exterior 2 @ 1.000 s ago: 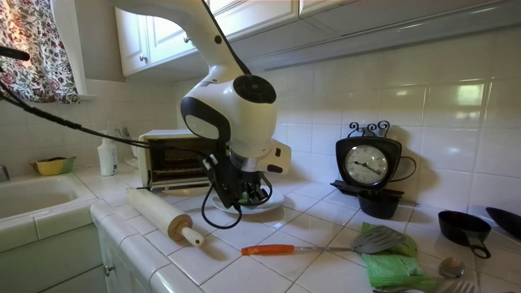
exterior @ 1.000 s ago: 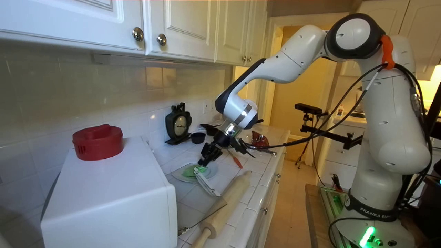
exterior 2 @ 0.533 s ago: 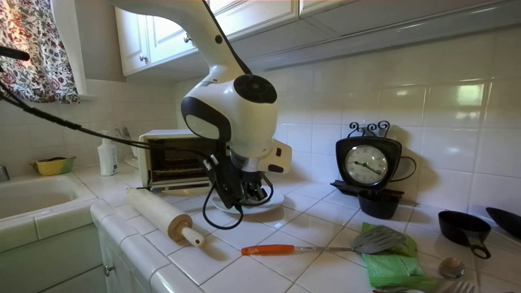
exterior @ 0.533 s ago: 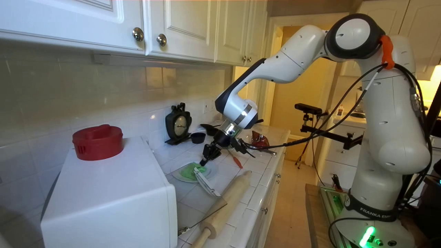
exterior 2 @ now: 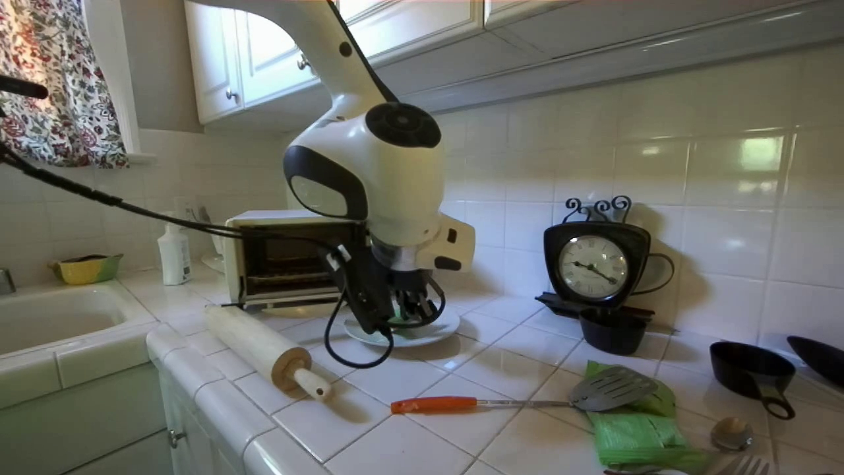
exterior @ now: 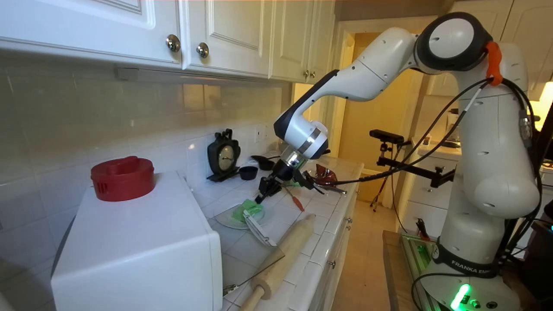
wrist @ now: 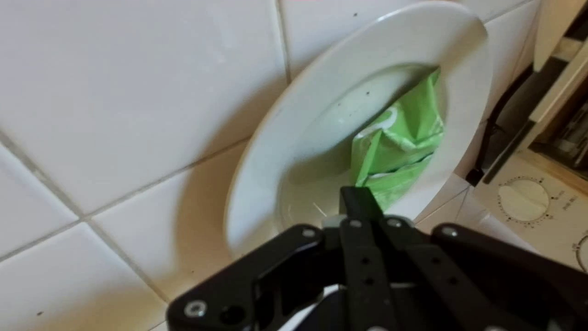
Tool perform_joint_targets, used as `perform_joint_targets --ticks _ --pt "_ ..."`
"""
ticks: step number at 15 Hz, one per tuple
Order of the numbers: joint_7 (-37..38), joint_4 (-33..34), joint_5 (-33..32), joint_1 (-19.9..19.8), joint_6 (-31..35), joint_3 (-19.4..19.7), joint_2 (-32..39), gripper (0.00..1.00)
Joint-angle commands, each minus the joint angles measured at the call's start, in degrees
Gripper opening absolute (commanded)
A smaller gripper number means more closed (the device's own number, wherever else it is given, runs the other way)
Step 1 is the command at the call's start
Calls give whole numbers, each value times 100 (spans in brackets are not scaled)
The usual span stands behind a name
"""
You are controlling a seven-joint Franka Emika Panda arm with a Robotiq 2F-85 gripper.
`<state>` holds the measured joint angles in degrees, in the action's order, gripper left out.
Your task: Move the green packet from the plate to the mini oven
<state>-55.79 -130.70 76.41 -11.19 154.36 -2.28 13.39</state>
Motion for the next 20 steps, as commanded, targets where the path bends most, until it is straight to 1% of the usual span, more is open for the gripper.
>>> perform_joint_targets --ticks 1,3,8,12,15,17,18,20 --pt "3 -663 208 46 483 -10 -770 0" --pt "87 -857 144 80 784 -25 -1023 0" --pt "28 -1119 296 204 1640 -158 -1575 0" --pt "-33 -1135 381 328 2256 -289 -1864 0" --pt "120 -1125 228 417 2678 -405 -1942 0" --pt "261 -1147 -31 403 2579 -436 -1828 0" --pt "331 -1191 -99 392 2425 -433 -1782 0" --pt "442 -1352 -80 379 2208 -427 -1819 0"
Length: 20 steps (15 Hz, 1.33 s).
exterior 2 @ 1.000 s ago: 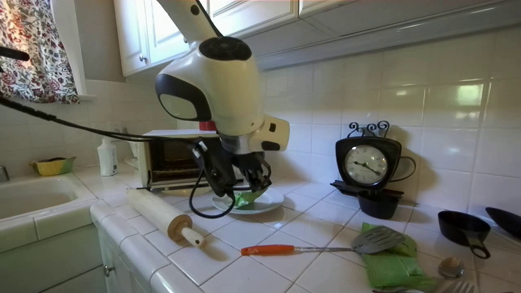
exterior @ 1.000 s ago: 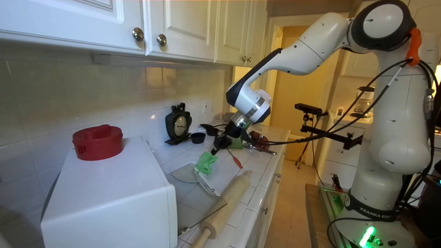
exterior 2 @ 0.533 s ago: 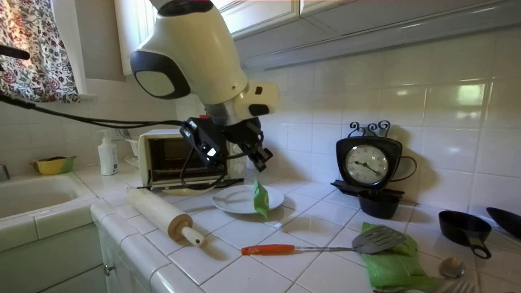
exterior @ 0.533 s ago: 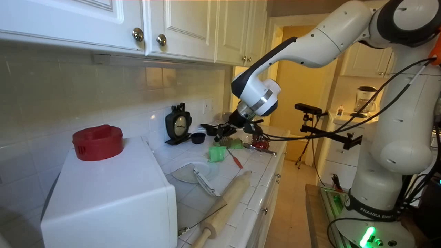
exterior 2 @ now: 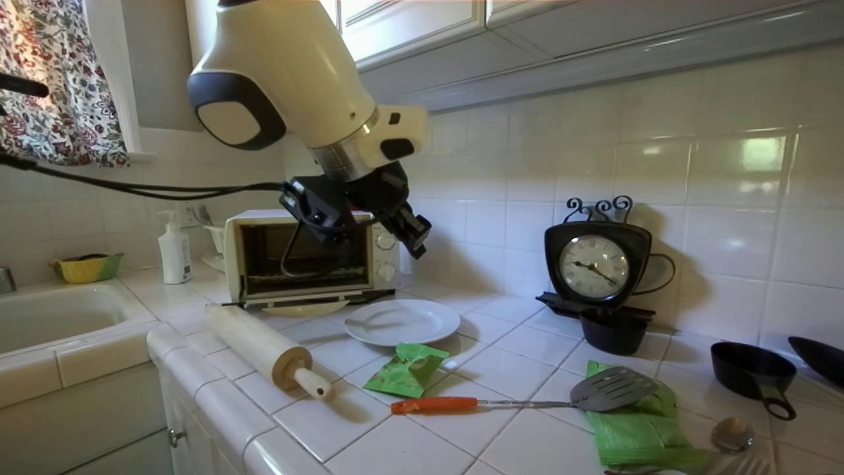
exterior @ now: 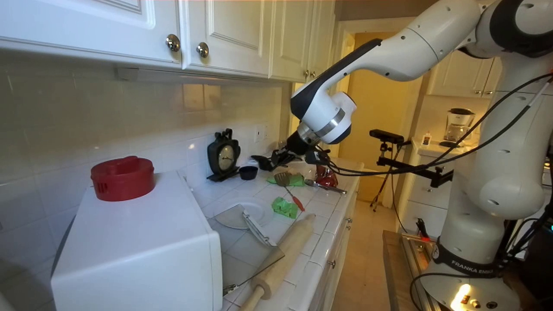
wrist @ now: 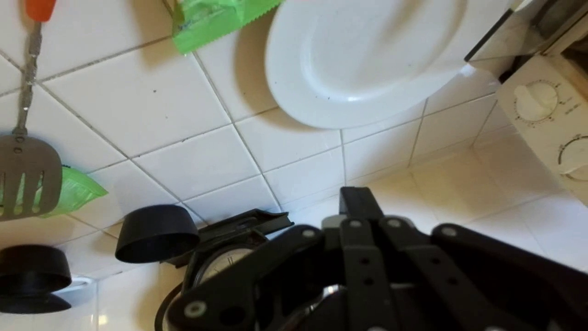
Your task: Move the green packet from the plate to the mini oven
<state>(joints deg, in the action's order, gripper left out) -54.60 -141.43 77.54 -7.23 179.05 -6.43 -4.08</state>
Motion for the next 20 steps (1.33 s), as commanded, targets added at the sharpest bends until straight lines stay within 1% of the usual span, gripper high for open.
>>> perform_joint_targets --ticks 1,5,7,8,9,11,12,14,15,17,20 --pt "436 -394 -268 -33 -450 2 -86 0" --pt "1120 -845 -695 -122 -1059 64 -147 0" --pt "1533 -1007 -1033 -187 -1207 101 -172 0" --pt "1928 -1106 -1500 -273 -1229 123 -141 0" --pt "2366 -1189 -2081 -76 -1261 475 -38 0" --pt "2982 -1349 -2960 -153 -1327 681 117 0" --pt "3286 -1412 -3408 -626 -1343 377 238 0" --pt "3885 -1485 -4310 -909 -1313 434 463 0" --pt "4152 -1489 -4765 -567 -1292 974 593 0" --pt "4699 -1322 -5643 -626 -1527 1218 631 0" --pt "5488 -951 -6922 -624 -2388 1484 348 0"
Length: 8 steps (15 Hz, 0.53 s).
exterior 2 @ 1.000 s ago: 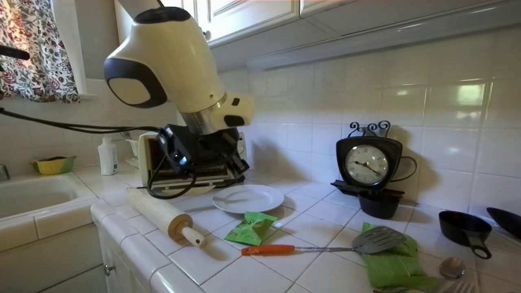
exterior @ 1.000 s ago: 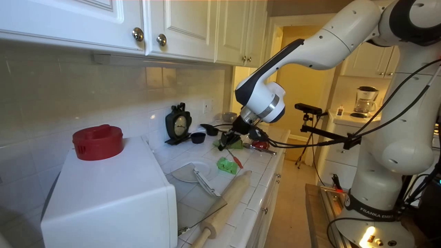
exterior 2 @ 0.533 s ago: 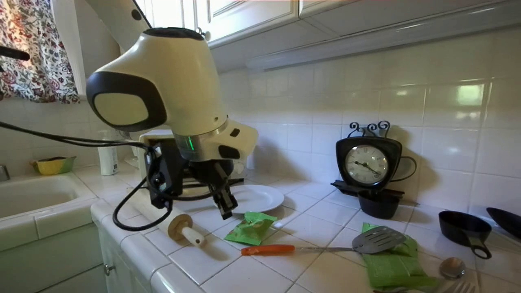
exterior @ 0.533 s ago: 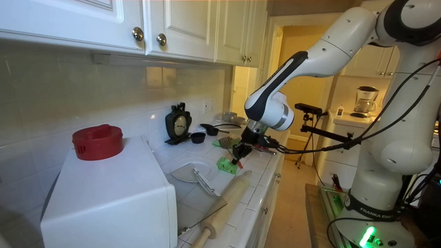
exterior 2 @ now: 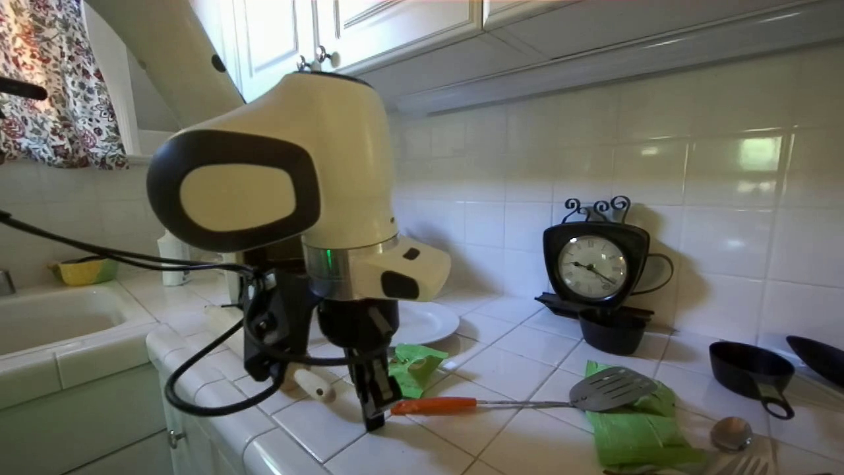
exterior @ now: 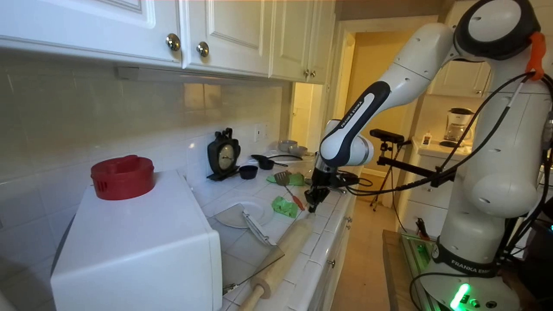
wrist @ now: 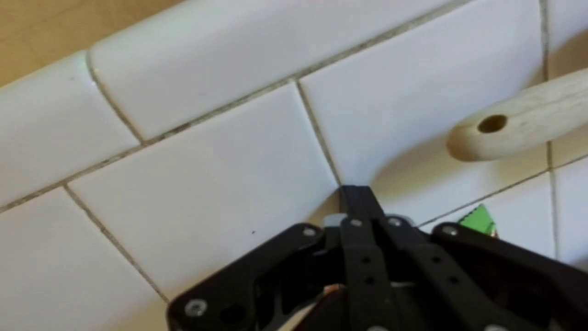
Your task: Move the green packet from the plate to the mini oven
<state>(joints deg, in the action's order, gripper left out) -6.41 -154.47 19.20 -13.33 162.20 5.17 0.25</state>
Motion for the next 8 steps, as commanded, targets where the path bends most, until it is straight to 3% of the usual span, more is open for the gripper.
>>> perform_joint_targets --ticks 1,3,8 --pt "932 552 -1541 -8 -1086 409 -192 0" --pt "1469 904 -2360 47 -1970 440 -574 0" --pt "1388 2013 -2431 267 -3698 209 -982 0"
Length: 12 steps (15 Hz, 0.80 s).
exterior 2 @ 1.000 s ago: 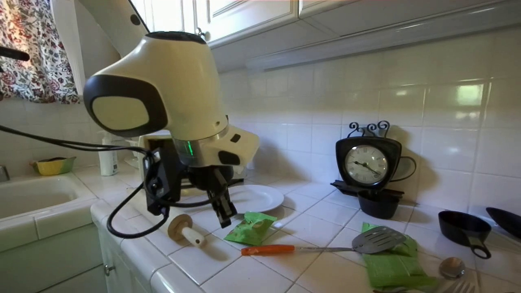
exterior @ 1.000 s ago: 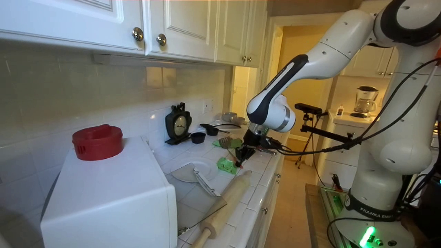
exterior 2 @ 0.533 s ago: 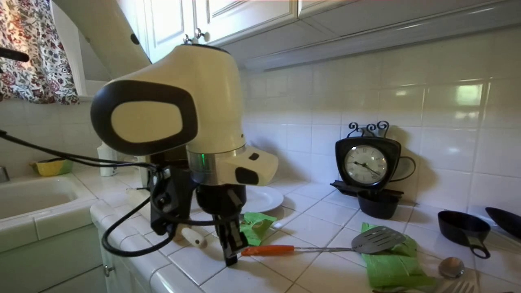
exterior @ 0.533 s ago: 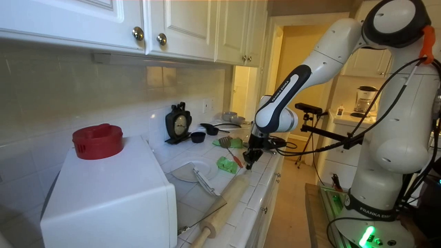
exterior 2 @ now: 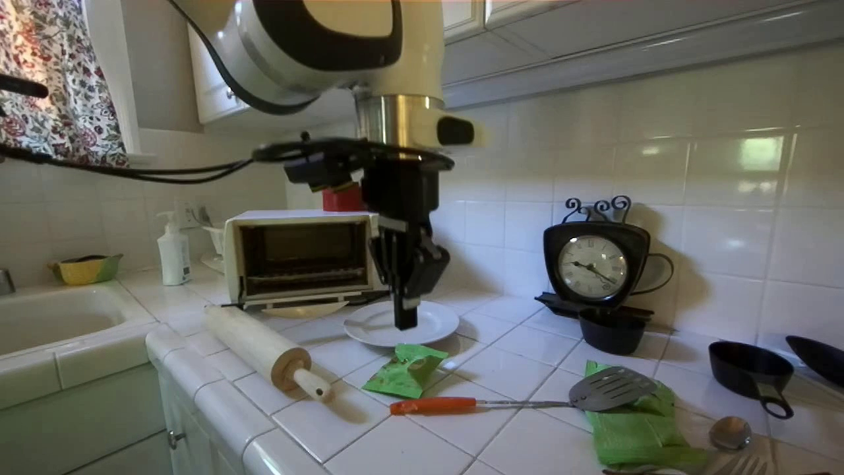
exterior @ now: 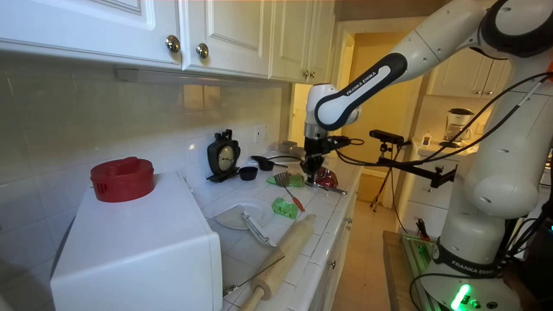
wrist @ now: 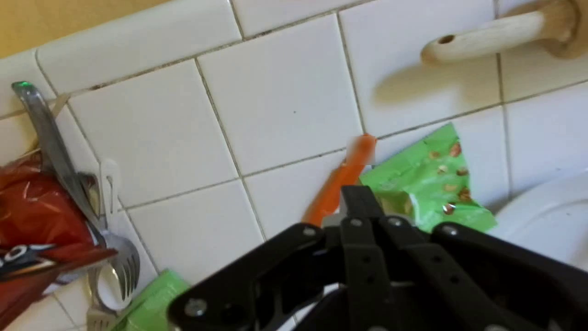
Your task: Move the green packet from the plate to the mini oven
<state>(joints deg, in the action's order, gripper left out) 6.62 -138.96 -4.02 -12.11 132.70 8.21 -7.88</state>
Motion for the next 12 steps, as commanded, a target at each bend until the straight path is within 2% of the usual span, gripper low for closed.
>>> perform_joint_targets --ticks 1,6,12 --pt "44 595 -59 188 -933 -119 -195 0" --pt "-303 493 458 387 -907 -57 -193 0" --pt "-1310 693 842 398 -825 36 447 0"
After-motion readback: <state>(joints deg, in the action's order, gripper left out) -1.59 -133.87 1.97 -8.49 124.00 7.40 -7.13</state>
